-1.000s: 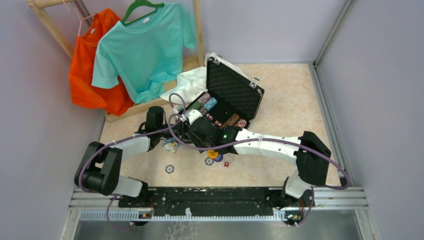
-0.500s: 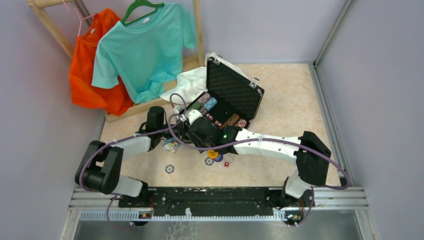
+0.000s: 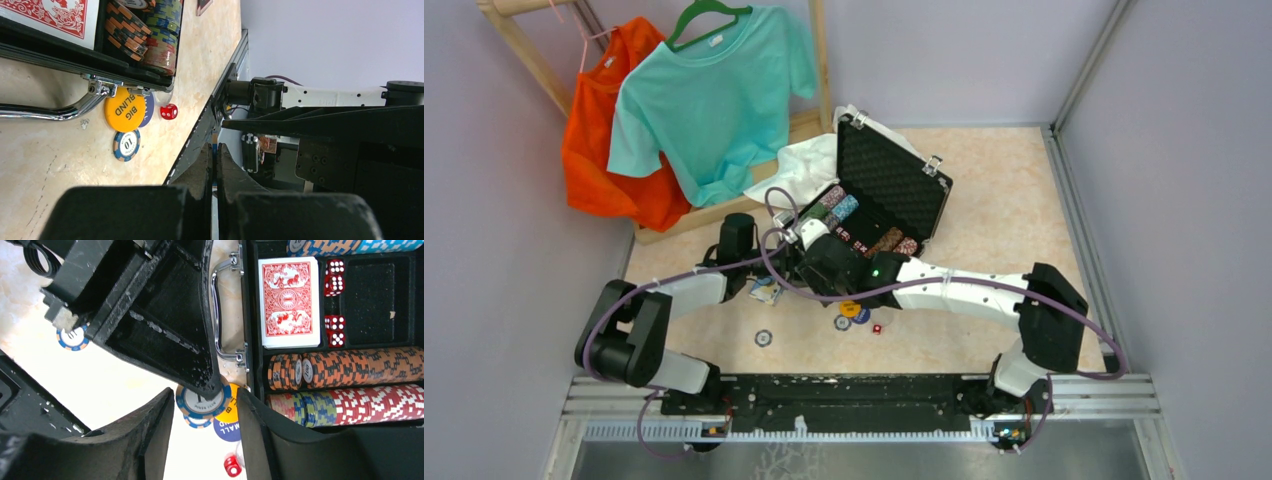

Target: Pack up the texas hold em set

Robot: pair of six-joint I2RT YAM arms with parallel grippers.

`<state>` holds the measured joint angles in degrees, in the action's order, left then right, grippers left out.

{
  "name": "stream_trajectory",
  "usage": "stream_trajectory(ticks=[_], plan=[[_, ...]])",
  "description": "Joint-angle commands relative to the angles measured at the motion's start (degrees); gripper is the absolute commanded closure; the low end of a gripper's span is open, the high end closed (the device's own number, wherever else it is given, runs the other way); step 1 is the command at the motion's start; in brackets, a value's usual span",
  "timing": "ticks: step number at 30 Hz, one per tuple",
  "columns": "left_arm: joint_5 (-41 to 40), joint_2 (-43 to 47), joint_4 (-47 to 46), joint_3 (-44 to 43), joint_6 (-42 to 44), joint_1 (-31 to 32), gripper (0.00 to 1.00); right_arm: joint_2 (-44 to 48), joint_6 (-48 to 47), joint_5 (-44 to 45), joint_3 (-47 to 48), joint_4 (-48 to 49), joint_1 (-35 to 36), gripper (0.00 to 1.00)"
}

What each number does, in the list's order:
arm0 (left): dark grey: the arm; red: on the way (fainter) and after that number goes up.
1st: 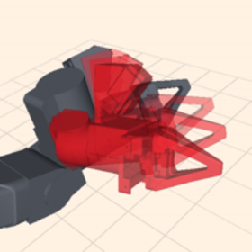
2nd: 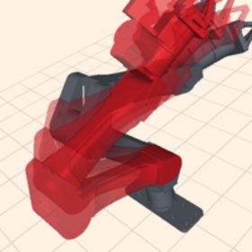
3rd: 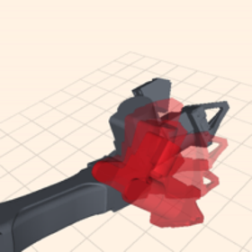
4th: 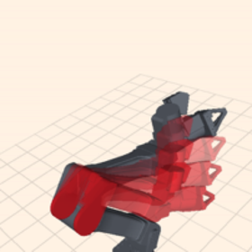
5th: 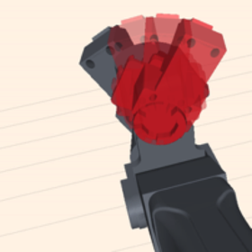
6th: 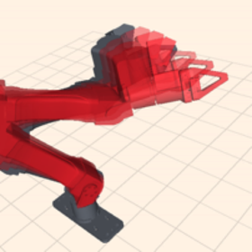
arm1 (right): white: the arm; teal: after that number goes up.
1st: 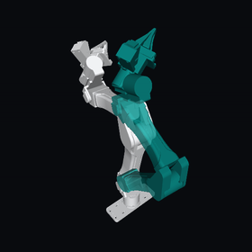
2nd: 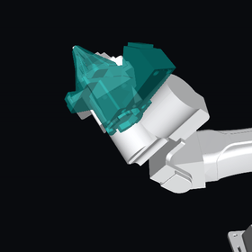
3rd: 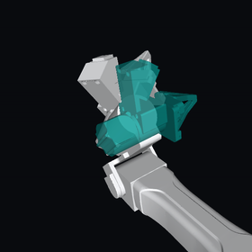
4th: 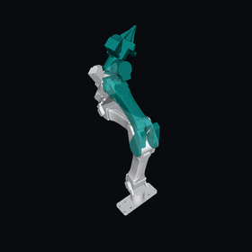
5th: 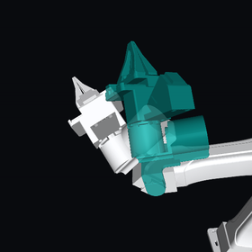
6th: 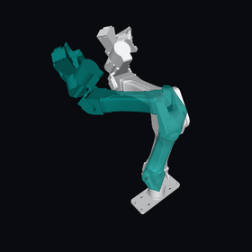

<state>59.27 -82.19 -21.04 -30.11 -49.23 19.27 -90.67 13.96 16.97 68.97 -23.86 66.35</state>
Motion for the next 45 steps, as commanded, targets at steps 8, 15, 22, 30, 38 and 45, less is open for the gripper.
stream_trajectory(ticks=[8,15,22,30,38,45], plan=[[-5.92,4.55,-0.57,-3.18,5.51,0.33,1.00,20.24,-1.28,-18.41,-10.42,6.34,-10.46,0.46],[3.08,5.16,-24.80,-0.53,-3.01,0.46,1.00,27.58,0.69,-41.60,-14.48,14.23,-20.11,0.47],[7.00,6.71,-41.32,0.87,-9.04,1.64,1.00,23.77,1.49,-51.09,-13.50,17.24,-20.12,0.49],[8.32,11.25,-40.79,0.77,-6.87,4.12,1.00,24.89,2.35,-51.51,-14.79,20.67,-20.06,0.51],[9.70,11.01,-41.08,0.30,-6.10,6.43,1.00,24.99,4.07,-53.36,-15.81,23.93,-20.16,0.69],[8.90,11.41,-39.33,-0.36,-5.68,6.41,1.00,25.02,4.09,-51.92,-15.67,23.30,-20.07,1.00]])
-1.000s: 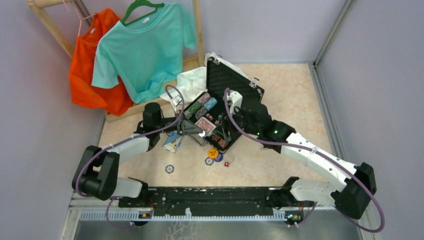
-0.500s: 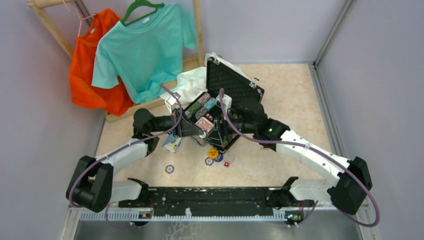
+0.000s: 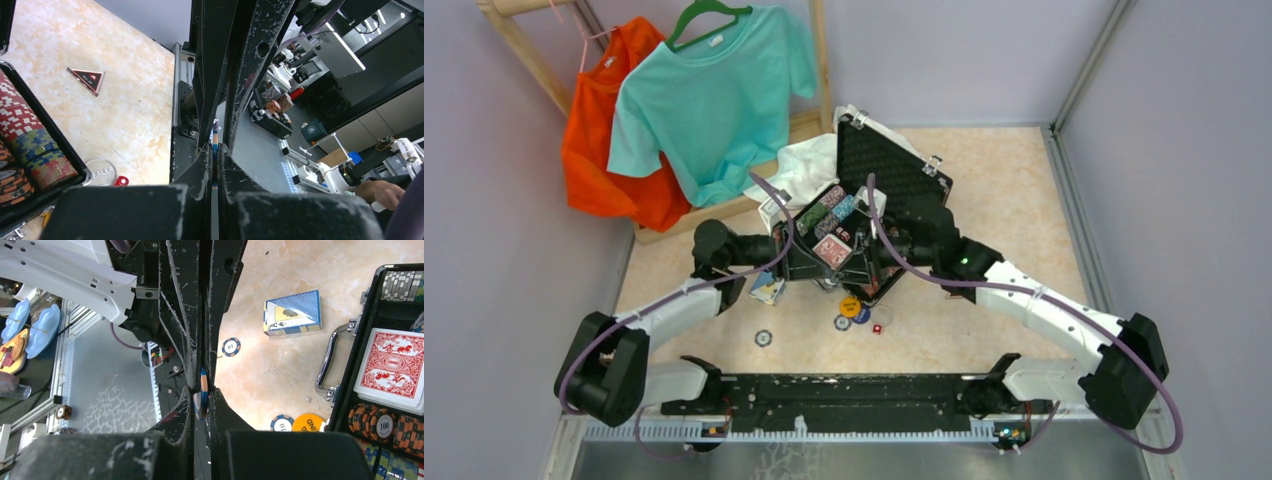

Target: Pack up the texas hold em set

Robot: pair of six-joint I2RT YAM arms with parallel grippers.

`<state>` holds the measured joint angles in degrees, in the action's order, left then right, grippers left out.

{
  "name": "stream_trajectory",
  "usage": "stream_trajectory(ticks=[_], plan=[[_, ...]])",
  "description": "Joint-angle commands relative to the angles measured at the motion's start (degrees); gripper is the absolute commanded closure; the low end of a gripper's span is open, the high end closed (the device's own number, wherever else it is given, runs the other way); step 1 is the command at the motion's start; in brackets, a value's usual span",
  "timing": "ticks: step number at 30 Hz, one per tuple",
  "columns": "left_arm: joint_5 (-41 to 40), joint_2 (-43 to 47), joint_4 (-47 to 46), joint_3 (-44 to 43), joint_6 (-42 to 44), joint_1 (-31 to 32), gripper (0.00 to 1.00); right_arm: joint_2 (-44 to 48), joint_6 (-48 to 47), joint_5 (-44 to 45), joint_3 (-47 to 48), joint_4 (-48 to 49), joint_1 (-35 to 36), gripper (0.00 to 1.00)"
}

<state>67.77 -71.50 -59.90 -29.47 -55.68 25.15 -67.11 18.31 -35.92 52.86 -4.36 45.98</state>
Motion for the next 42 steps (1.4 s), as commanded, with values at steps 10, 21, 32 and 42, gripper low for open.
stream_trajectory(ticks=[10,21,32,42], plan=[[-43.09,17.32,51.00,-7.91,24.31,-2.27,0.23,-8.70,-1.89,7.18,4.14,4.76,-1.05,1.00],[-56.94,22.86,63.16,-8.73,25.27,-4.67,0.23,-31.60,-4.02,13.77,21.23,3.78,-3.51,1.00],[-50.76,20.44,73.97,-9.19,22.48,-23.08,0.16,-46.69,-10.01,26.97,36.45,-4.36,-3.51,1.00],[-38.67,16.63,69.37,-6.58,21.68,-28.68,0.16,-48.36,-11.55,30.17,36.01,-6.20,-3.55,1.00]])
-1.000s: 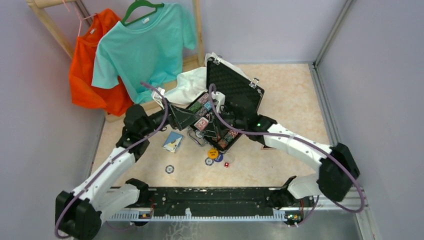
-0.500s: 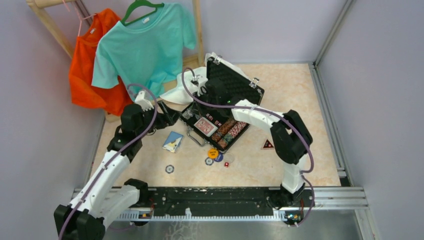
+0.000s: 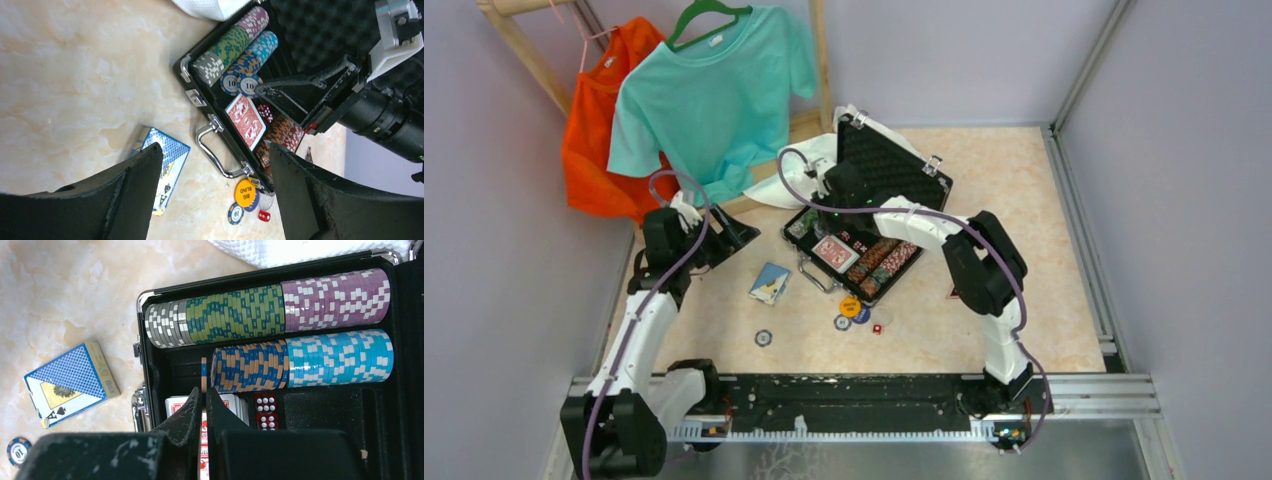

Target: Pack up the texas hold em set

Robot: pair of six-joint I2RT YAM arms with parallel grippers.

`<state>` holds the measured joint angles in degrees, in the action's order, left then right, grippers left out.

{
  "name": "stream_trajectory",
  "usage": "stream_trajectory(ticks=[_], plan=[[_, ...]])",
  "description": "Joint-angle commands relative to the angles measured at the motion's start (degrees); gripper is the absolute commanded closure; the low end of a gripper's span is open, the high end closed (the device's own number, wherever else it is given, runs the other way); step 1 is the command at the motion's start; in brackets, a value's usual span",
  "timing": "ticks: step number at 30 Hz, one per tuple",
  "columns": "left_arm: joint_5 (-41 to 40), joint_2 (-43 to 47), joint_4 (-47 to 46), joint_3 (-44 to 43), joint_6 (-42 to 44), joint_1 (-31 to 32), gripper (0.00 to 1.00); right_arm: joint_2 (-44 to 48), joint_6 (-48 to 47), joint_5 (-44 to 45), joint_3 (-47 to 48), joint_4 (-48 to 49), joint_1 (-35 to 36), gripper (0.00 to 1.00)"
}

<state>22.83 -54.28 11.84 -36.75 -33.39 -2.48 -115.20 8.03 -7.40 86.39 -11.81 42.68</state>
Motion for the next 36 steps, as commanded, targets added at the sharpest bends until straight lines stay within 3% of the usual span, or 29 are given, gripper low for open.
stream_trajectory(ticks=[1,21,26,36], plan=[[6.68,-0.57,-2.69,0.84,-0.61,-1.19,0.16,-0.41,-1.17,1.54,2.55,1.34,-0.23,1.00],[12.70,-2.35,-7.03,2.69,-1.35,-1.83,0.16,-4.15,-2.40,2.29,4.95,1.31,-0.20,1.00],[13.72,-2.73,-7.41,2.74,-1.33,-1.96,0.17,-3.66,-2.88,2.23,4.92,1.62,-0.18,0.80],[15.84,-3.73,-8.02,2.85,-1.25,-2.02,0.17,-0.57,-3.29,3.71,3.84,2.21,0.16,0.76]])
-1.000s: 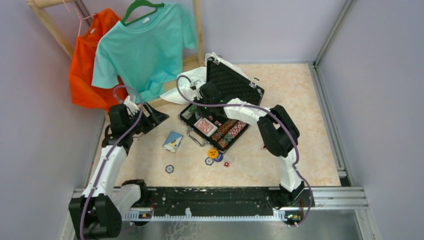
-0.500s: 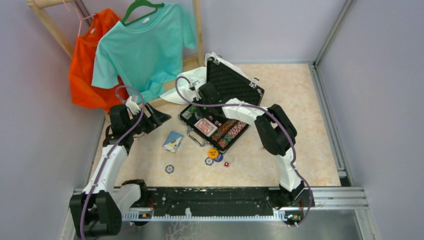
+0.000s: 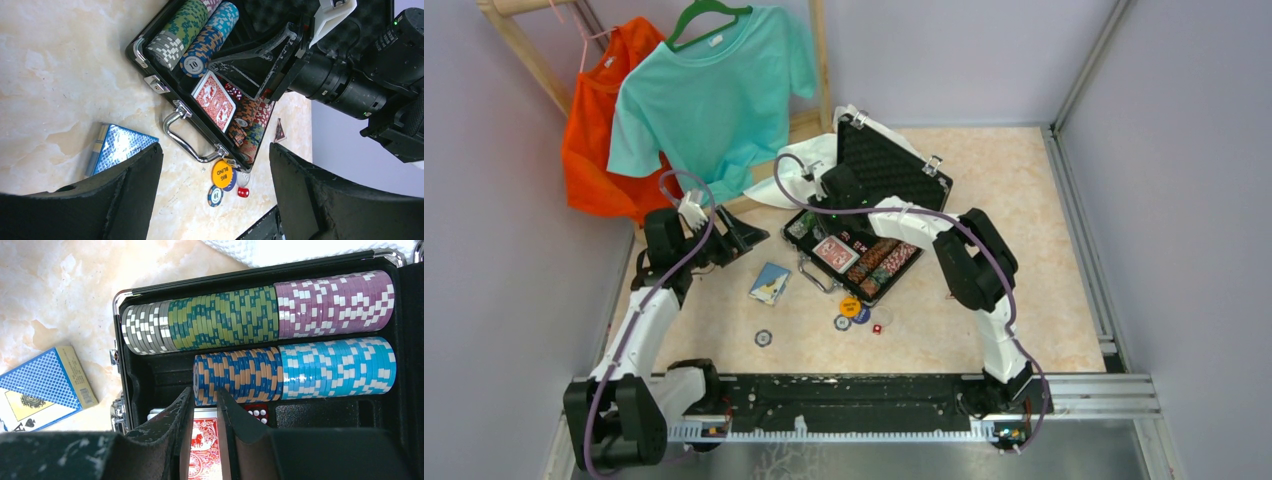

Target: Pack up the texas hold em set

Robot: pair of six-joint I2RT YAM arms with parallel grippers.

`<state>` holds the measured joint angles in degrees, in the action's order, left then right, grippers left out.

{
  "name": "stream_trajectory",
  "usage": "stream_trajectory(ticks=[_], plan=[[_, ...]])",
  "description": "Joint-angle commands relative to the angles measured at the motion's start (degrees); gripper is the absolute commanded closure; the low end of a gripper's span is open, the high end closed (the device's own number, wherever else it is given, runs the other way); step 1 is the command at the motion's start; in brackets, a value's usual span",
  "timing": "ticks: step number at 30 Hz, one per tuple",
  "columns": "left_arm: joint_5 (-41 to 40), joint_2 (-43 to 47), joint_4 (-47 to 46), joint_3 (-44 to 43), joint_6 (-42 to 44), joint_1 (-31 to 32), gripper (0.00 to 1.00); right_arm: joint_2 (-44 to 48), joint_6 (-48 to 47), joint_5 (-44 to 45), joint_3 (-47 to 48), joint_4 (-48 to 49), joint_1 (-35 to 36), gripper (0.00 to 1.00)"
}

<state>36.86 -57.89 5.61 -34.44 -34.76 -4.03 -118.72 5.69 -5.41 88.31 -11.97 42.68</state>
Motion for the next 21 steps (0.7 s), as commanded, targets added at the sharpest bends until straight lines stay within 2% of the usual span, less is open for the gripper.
stream_trajectory(ticks=[1,3,7,11,16,20,21], plan=[[1.81,-0.12,-1.82,0.51,0.14,-0.46,0.17,3.57,-1.16,1.94,1.72,2.46,0.42,0.76],[1.73,-0.09,-1.81,0.42,0.13,-0.45,0.17,5.08,-1.64,2.71,1.18,2.51,1.15,0.74],[1.32,-0.05,-1.35,0.17,0.11,-0.51,0.17,9.29,-2.44,4.90,-0.10,2.52,3.14,0.63],[-0.39,0.14,0.17,-0.33,-0.57,-0.65,0.15,13.10,-3.82,8.46,-1.00,0.72,6.97,0.57],[2.98,-1.91,1.86,-1.92,-1.72,-2.75,0.14,16.08,-2.82,9.63,-3.57,-4.13,14.36,0.52],[0.58,-2.66,2.24,-1.68,-5.43,-7.81,0.14,16.25,0.60,13.12,-6.55,-6.51,22.24,0.47],[0.37,-2.80,2.37,-1.54,-6.35,-9.35,0.09,16.06,1.37,13.82,-7.02,-6.42,24.30,0.46]])
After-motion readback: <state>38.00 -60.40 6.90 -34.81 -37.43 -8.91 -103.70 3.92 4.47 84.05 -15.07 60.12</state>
